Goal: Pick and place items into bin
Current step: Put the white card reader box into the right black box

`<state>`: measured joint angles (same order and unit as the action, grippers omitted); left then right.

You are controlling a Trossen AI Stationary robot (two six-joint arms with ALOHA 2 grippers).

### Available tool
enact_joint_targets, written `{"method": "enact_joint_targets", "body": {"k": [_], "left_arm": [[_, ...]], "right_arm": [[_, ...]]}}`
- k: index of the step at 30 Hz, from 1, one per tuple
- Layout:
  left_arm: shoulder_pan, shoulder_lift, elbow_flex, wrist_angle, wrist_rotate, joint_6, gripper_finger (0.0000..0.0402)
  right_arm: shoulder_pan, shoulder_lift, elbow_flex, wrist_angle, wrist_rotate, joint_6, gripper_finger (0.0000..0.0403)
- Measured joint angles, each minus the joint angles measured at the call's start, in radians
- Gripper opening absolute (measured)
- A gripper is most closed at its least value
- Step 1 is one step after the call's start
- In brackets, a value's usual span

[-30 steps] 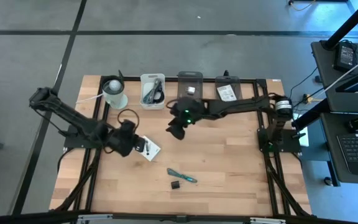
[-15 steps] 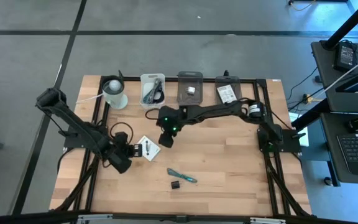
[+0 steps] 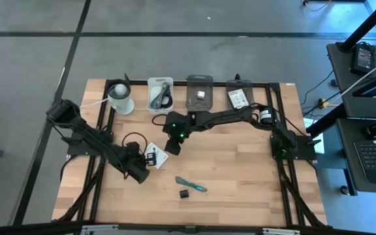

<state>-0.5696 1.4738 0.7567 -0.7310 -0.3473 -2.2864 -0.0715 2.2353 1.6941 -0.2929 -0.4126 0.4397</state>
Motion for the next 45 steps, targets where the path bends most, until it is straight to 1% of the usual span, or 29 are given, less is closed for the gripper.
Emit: {"method": "enact_joint_targets", "body": {"k": [3, 7, 10, 13, 17, 20, 23, 28, 31, 33, 36, 41, 45], "left_arm": [[0.003, -0.001, 0.000, 0.002, 0.000, 0.001, 0.0025], [0.003, -0.002, 0.000, 0.002, -0.007, 0.003, 0.0056], [0.003, -0.002, 0.000, 0.002, -0.032, -0.005, 0.0077], [0.007, -0.002, 0.000, 0.001, -0.046, -0.005, 0.0087], [0.022, 0.016, 0.000, 0.001, -0.036, -0.008, 0.0090], [0.039, 0.047, 0.000, 0.006, -0.012, -0.008, 0.0086], [0.051, 0.070, 0.003, 0.016, -0.008, -0.008, 0.0077], [0.053, 0.078, 0.003, 0.041, -0.005, -0.007, 0.0057], [0.053, 0.078, 0.003, 0.041, 0.002, -0.004, 0.0045], [0.053, 0.078, 0.003, 0.042, 0.015, 0.001, 0.0037], [0.053, 0.079, 0.003, 0.043, 0.022, 0.003, 0.0028], [0.047, 0.079, 0.002, 0.044, 0.033, 0.004, 0.0016], [0.046, 0.080, -0.006, 0.050, 0.028, 0.012, 0.0007]], "right_arm": [[0.000, 0.000, 0.000, -0.001, 0.000, -0.001, 0.0196], [0.000, 0.000, 0.000, 0.000, 0.000, -0.002, 0.0196], [0.000, 0.000, 0.000, 0.000, 0.000, -0.014, 0.0196], [0.002, 0.007, -0.002, 0.004, 0.001, -0.054, 0.0196], [0.005, 0.007, -0.036, 0.048, 0.001, -0.049, 0.0196], [0.005, 0.007, -0.037, 0.052, 0.001, -0.035, 0.0196], [0.005, 0.007, -0.036, 0.051, 0.001, -0.040, 0.0196], [0.007, 0.011, -0.036, 0.042, 0.002, -0.042, 0.0196], [0.011, 0.028, -0.036, 0.040, -0.014, 0.002, 0.0196], [0.013, 0.058, -0.033, 0.069, -0.056, 0.042, 0.0196], [0.014, 0.102, -0.036, 0.068, -0.105, 0.089, 0.0196], [0.012, 0.125, -0.031, 0.089, -0.132, 0.171, 0.0196], [0.024, 0.130, -0.034, 0.164, -0.135, 0.210, 0.0196]]}}
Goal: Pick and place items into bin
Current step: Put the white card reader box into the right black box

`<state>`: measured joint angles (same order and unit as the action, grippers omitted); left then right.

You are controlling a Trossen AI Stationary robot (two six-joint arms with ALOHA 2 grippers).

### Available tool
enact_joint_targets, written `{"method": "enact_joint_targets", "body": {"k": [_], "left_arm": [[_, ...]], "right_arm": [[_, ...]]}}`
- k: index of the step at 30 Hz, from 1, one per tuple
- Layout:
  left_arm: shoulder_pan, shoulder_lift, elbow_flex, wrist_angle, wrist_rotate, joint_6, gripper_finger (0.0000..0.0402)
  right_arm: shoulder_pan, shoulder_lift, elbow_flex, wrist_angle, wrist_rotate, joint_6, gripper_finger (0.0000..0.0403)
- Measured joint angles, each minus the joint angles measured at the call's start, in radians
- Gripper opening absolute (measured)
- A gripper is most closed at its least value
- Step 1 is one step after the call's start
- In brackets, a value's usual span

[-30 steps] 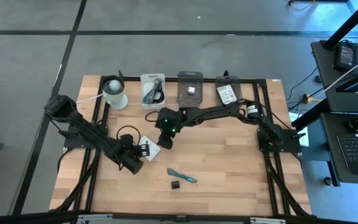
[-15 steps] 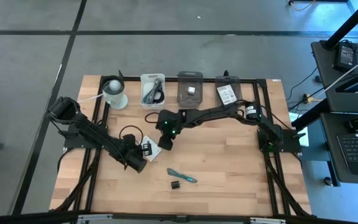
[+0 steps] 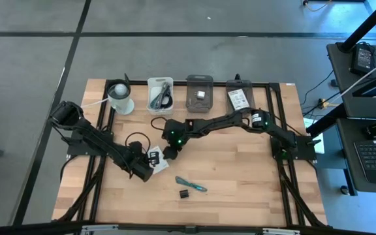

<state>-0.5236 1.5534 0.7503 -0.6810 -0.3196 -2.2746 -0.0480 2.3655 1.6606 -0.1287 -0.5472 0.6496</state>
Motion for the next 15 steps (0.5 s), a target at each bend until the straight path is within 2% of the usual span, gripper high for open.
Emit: {"method": "enact_joint_targets", "body": {"k": [7, 11, 13, 15], "left_arm": [[-0.002, 0.000, -0.007, 0.008, -0.027, -0.005, 0.0003], [0.000, 0.001, -0.008, 0.002, -0.034, -0.004, 0.0002], [0.000, 0.001, -0.008, 0.002, -0.036, 0.000, 0.0002], [0.000, 0.001, -0.009, 0.000, -0.038, 0.000, 0.0003]], "right_arm": [[0.049, 0.008, -0.002, 0.075, 0.009, 0.042, 0.0196], [0.058, 0.009, -0.002, 0.070, 0.108, 0.031, 0.0196], [0.054, 0.009, -0.002, 0.084, 0.063, 0.051, 0.0196], [0.044, 0.012, -0.003, 0.114, -0.050, 0.064, 0.0196]]}}
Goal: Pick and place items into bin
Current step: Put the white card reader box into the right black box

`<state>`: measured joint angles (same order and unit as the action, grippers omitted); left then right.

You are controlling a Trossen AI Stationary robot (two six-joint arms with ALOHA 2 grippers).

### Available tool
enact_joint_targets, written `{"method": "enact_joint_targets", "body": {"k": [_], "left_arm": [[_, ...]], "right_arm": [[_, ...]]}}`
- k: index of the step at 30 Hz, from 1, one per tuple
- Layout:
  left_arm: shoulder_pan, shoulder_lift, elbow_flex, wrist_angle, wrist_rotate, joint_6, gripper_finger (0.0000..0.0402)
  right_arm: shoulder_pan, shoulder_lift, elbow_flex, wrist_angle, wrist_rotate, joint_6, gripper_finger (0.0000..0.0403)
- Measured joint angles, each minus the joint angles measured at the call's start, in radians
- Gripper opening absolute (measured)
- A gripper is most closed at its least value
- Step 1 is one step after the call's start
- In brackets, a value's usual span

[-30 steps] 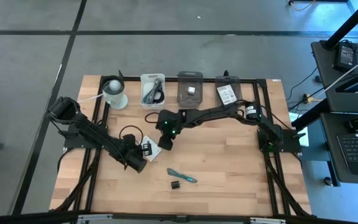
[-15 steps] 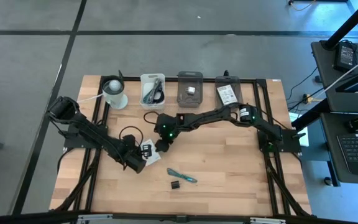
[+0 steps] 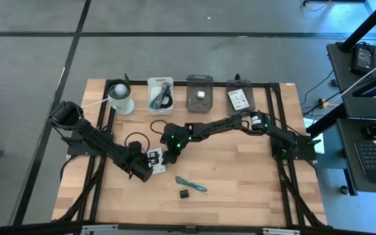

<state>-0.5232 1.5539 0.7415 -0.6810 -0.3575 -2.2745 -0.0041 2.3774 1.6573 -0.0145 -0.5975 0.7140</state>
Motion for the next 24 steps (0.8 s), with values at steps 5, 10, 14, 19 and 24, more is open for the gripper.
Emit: {"method": "enact_joint_targets", "body": {"k": [5, 10, 14, 19, 24], "left_arm": [[0.000, 0.001, -0.001, -0.008, -0.017, 0.001, 0.0002], [-0.002, 0.001, -0.001, -0.004, -0.022, 0.000, 0.0003], [-0.007, 0.000, -0.002, -0.011, -0.034, -0.009, 0.0003], [-0.007, 0.000, -0.002, 0.005, -0.036, -0.016, 0.0004], [-0.012, 0.007, -0.002, 0.082, -0.044, 0.003, 0.0003]], "right_arm": [[0.000, 0.002, 0.000, -0.006, 0.149, 0.022, 0.0196], [-0.008, 0.004, -0.002, 0.032, 0.095, 0.018, 0.0196], [-0.003, 0.006, -0.005, 0.080, 0.169, -0.009, 0.0196], [-0.017, 0.009, -0.005, 0.106, 0.308, -0.032, 0.0196], [-0.048, 0.010, 0.003, 0.202, 0.312, -0.005, 0.0195]]}}
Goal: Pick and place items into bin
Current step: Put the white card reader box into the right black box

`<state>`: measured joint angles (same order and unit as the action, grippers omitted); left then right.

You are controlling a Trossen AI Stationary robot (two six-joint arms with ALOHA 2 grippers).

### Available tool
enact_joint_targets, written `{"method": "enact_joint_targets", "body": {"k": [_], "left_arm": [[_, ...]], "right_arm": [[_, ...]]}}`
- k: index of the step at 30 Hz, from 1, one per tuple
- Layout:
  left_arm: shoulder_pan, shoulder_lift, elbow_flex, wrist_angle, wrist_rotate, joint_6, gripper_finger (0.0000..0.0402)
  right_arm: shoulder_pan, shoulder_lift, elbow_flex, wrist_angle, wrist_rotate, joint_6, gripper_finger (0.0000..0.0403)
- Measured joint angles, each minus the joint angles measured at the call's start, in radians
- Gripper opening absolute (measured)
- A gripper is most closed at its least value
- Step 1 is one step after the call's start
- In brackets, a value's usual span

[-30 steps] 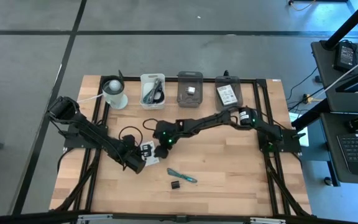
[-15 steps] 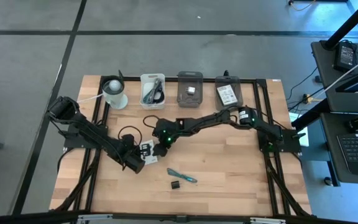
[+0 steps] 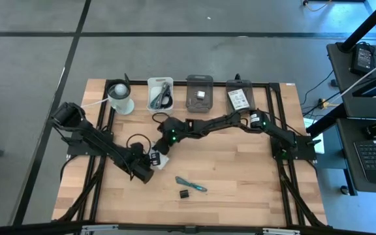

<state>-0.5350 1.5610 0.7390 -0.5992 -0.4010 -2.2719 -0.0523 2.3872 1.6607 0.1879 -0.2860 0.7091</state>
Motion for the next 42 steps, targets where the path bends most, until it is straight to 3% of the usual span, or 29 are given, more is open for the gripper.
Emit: {"method": "enact_joint_targets", "body": {"k": [4, 11, 18, 27, 32, 36, 39, 42], "left_arm": [[0.000, 0.001, -0.002, -0.031, 0.026, 0.008, 0.0003], [0.010, -0.001, -0.001, -0.055, 0.012, 0.007, 0.0003], [0.032, -0.003, 0.000, -0.059, 0.014, 0.029, 0.0003], [0.030, -0.016, 0.001, -0.061, -0.011, 0.054, 0.0004], [0.027, -0.091, 0.003, -0.101, -0.106, 0.117, 0.0007], [0.031, -0.196, 0.003, -0.167, -0.222, 0.220, 0.0007], [0.046, -0.281, 0.003, -0.194, -0.276, 0.402, 0.0002], [0.076, -0.356, 0.003, -0.177, -0.311, 0.690, 0.0003]], "right_arm": [[-0.008, -0.001, 0.000, -0.011, -0.143, 0.055, 0.0182], [-0.009, -0.004, -0.001, -0.127, -0.232, 0.096, 0.0141], [0.002, -0.005, -0.001, -0.136, -0.286, 0.059, 0.0111], [-0.029, -0.021, -0.001, -0.171, -0.389, 0.039, 0.0044], [-0.053, -0.081, -0.002, -0.304, -0.365, -0.073, 0.0043], [-0.078, -0.149, -0.002, -0.461, -0.281, -0.187, 0.0046], [-0.093, -0.209, -0.002, -0.577, -0.202, -0.269, 0.0046], [-0.109, -0.275, -0.004, -0.675, -0.114, -0.349, 0.0043]]}}
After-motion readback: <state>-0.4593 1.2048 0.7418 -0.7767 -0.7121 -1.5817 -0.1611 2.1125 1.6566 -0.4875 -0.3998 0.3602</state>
